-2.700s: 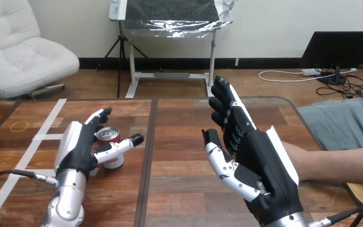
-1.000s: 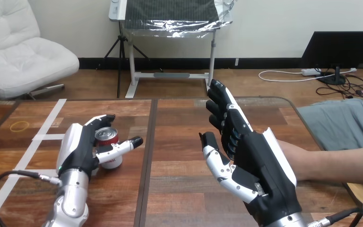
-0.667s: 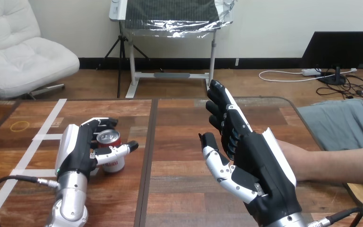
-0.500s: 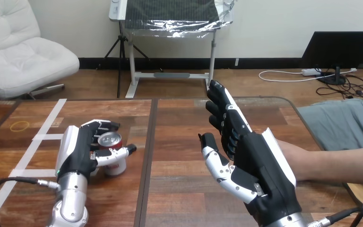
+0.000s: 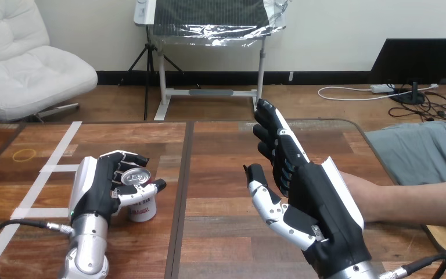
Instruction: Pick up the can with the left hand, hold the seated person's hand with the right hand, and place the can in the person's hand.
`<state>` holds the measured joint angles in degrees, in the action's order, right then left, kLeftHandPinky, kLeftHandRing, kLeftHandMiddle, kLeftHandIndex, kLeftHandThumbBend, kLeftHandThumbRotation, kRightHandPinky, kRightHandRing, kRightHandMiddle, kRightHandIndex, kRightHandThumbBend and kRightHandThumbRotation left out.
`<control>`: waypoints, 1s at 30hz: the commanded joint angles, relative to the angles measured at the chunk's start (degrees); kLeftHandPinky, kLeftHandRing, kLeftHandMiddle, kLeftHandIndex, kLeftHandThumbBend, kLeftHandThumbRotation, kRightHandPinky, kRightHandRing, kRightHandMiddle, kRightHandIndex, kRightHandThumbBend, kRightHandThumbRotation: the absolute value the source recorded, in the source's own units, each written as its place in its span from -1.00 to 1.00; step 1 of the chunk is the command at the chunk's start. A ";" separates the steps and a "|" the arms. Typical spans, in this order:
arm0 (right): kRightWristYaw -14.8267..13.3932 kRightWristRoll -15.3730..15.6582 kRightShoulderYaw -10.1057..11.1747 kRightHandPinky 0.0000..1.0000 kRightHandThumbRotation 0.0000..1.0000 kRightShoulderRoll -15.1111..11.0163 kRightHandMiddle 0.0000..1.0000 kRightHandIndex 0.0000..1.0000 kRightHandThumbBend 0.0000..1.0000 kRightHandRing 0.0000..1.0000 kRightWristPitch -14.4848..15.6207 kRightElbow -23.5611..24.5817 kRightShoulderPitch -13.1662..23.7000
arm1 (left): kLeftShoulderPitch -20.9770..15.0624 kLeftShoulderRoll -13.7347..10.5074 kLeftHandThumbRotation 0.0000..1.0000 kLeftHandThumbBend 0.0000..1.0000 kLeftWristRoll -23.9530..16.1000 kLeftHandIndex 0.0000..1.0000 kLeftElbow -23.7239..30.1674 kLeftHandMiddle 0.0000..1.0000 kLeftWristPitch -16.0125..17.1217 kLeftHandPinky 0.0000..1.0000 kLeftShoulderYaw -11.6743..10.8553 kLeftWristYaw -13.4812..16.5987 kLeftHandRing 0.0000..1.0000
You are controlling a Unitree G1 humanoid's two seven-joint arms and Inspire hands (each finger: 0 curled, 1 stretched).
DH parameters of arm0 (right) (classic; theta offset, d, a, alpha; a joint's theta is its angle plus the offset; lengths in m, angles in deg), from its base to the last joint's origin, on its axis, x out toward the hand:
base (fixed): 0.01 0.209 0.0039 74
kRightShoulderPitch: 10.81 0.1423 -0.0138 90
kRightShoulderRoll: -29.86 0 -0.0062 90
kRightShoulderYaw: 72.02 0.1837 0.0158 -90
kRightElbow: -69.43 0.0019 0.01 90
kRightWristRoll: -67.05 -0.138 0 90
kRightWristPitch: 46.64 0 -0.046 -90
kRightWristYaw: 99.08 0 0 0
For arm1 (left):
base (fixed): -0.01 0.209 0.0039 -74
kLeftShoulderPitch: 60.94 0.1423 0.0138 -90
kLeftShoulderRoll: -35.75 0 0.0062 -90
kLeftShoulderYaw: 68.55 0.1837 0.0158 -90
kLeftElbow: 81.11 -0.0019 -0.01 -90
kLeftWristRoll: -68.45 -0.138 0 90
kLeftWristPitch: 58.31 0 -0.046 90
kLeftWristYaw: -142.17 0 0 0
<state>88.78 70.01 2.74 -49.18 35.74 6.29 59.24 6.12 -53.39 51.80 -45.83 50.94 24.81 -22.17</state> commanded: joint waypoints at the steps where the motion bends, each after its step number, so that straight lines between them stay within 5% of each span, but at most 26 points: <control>1: -0.20 0.75 0.89 1.00 -1.00 -0.22 1.00 1.00 -1.00 1.00 -0.12 2.63 2.39 | -2.82 -0.08 -1.00 0.35 -0.49 0.16 0.00 0.14 1.07 0.01 0.31 1.27 0.06; 30: 0.31 1.00 1.49 1.00 -1.00 -0.76 1.00 1.00 -1.00 1.00 1.18 3.55 2.22 | -2.48 -0.17 -1.00 0.40 -0.99 0.07 -0.58 0.06 2.20 -0.10 0.60 1.98 -0.02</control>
<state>88.85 71.36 3.27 -49.70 36.81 7.21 59.17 6.12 -53.38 51.25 -45.96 51.01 24.94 -21.09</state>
